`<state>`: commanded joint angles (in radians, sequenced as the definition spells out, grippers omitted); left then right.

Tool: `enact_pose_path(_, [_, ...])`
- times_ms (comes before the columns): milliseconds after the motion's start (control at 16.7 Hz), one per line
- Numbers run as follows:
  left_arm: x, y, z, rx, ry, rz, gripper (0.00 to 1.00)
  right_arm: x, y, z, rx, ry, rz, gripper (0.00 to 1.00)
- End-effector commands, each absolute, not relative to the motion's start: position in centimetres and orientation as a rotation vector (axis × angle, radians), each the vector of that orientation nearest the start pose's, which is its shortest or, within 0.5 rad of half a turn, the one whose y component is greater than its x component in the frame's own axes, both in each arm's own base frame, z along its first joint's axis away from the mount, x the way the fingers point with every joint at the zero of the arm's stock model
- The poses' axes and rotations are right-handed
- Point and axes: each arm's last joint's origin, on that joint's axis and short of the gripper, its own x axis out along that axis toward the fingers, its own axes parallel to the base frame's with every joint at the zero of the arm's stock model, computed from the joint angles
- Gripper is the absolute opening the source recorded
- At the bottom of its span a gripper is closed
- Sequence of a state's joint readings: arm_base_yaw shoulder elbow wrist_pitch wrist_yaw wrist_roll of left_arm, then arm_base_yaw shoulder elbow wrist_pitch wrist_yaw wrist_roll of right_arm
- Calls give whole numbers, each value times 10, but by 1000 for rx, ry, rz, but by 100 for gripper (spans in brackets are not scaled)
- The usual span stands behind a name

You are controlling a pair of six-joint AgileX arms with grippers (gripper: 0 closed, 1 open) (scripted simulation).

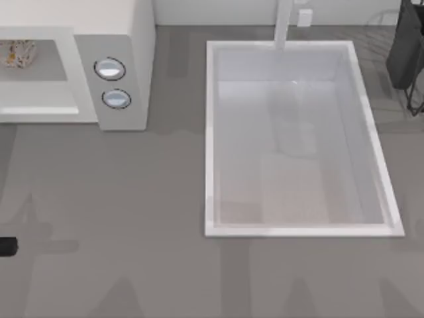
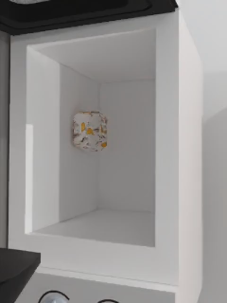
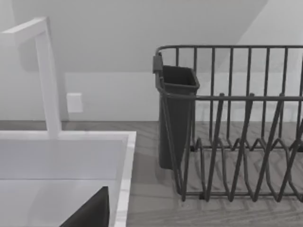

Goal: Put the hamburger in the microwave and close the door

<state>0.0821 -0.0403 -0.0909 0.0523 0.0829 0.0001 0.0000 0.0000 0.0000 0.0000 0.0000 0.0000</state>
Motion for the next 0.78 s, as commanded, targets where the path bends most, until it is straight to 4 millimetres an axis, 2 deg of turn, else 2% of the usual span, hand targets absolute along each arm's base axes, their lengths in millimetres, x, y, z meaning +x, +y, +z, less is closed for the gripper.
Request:
enact_pose_path(60, [108,5,137,1,-2,-1,0,106,-1,160,0,0,0,100])
enact_pose_path(120, [107,6,150,3,-35,3,0,106,-1,160,0,0,0,100])
enact_pose_path(420, [109,-1,156,4,-44,4,0,106,-1,160,0,0,0,100])
enact_pose_path(780, [115,-18,168,3,-37,3,0,106,-1,160,0,0,0,100])
